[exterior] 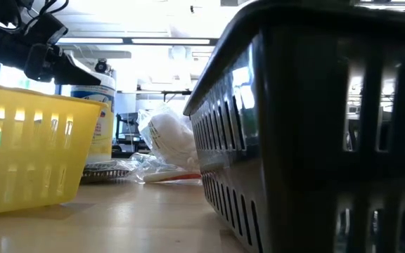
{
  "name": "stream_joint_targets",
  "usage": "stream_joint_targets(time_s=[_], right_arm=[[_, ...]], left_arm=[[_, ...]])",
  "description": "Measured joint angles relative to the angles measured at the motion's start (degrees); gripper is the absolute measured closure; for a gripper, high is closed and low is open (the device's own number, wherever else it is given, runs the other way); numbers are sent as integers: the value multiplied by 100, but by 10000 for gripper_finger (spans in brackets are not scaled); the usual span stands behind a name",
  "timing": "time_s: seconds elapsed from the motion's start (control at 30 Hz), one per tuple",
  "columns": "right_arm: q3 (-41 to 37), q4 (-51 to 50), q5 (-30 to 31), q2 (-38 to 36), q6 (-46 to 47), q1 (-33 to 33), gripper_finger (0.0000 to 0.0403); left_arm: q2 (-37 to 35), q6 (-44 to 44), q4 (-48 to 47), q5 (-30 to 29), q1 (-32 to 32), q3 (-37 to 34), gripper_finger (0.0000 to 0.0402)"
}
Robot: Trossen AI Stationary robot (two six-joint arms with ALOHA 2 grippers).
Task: Pick & Place Travel size toiletries
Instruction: Put the black hairbrush into the black bin
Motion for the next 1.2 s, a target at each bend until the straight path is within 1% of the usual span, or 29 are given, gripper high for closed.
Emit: stream_joint_targets(time_s=[0.17, 0.27, 0.4, 0.5, 0.77, 0.97, 1.2], right_arm=[[0, 337, -311, 684, 325, 26, 400], [0, 564, -367, 1021, 340, 30, 400], [0, 791, -691, 1403, 344, 43, 400], [2, 902, -802, 1509, 346, 88, 400], [0, 924, -811, 1523, 341, 211, 400], [0, 1308, -725, 1523, 271, 326, 400], [0, 1425, -967, 1579, 460, 326, 400]], left_arm=[[0, -118, -5, 2, 0, 1, 402], [2, -132, -20, 2, 0, 1, 402], [2, -142, -26, 2, 0, -1, 402], [2, -148, -65, 2, 0, -1, 402], [2, -148, -160, 0, 0, -1, 402], [2, -148, -173, 0, 0, -1, 402], [2, -148, -257, 0, 0, -1, 402]])
